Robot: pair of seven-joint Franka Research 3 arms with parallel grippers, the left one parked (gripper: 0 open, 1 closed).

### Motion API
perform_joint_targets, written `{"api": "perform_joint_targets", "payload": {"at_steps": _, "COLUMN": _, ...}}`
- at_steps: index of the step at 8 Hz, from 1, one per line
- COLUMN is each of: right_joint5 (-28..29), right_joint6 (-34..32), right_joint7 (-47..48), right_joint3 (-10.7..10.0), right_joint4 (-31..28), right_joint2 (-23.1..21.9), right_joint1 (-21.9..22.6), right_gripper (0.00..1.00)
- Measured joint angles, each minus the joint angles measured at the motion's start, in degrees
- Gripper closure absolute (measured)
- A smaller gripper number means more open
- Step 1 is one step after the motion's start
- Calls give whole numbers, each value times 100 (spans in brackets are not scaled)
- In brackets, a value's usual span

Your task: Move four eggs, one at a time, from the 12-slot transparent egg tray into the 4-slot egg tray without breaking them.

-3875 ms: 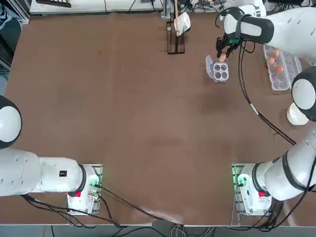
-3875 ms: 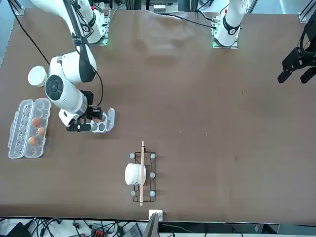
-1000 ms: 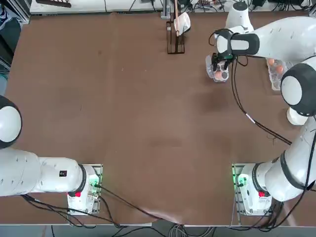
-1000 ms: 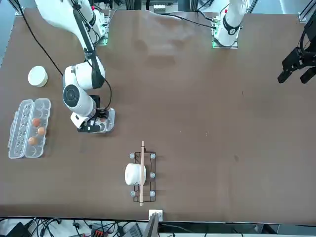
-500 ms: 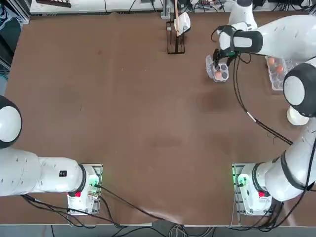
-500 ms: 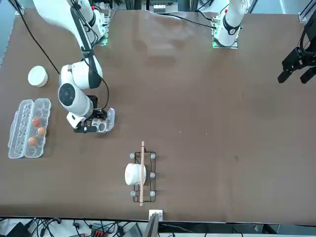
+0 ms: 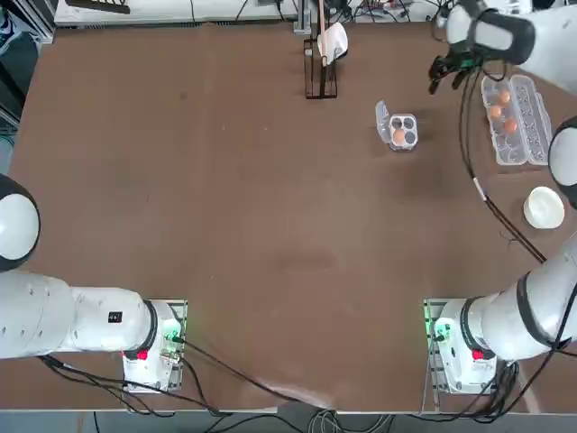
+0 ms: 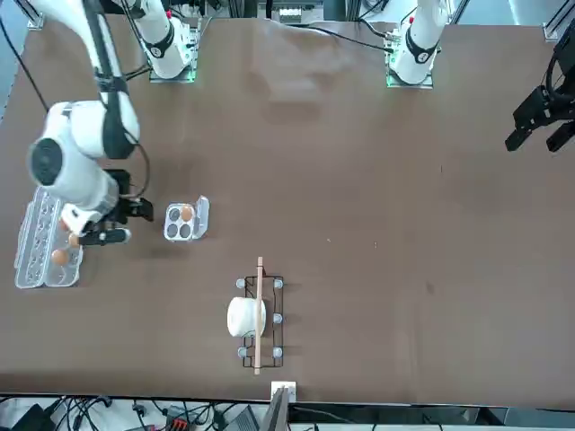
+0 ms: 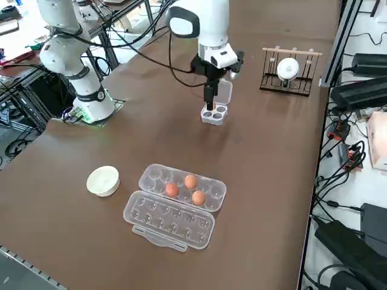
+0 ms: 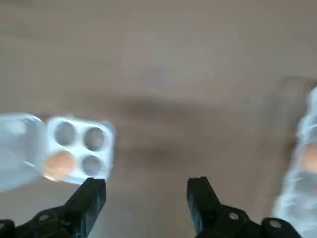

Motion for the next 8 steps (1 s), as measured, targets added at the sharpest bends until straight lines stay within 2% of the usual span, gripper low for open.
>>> {"api": "perform_joint_targets", "payload": {"at_steps": 2, "right_joint5": -88, "right_joint6": -72, "right_joint7": -1990, "right_joint3": -13, "right_joint4": 94, "right_joint2": 6, "right_joint1": -763, "right_gripper": 0}}
{"api": "perform_joint_targets", "payload": {"at_steps": 3, "right_joint5": -343, "right_joint6": -49, "right_joint7": -2982, "right_joint3": -17, "right_joint4": 108, "right_joint2": 23, "right_joint1": -1070, "right_gripper": 0}}
{"api": "perform_joint_targets", "payload": {"at_steps": 5, "right_joint5": -871, "right_joint6": 139, "right_joint7": -4179, "right_joint3": -14, "right_joint4": 120, "right_joint2": 95, "right_joint1": -1436, "right_gripper": 0}}
{"api": "perform_joint_targets", "payload": {"at_steps": 7, "right_joint5": -867, "right_joint6": 647, "right_joint7": -5405, "right_joint3": -10, "right_joint4": 119, "right_joint2": 328, "right_joint1": -1757, "right_gripper": 0}}
{"api": "perform_joint_targets", "payload": {"at_steps": 8, "right_joint5": -668, "right_joint6": 826, "right_joint7": -6045, "right_joint3": -8, "right_joint4": 121, "right_joint2": 482, "right_joint1": -1864, "right_gripper": 0}}
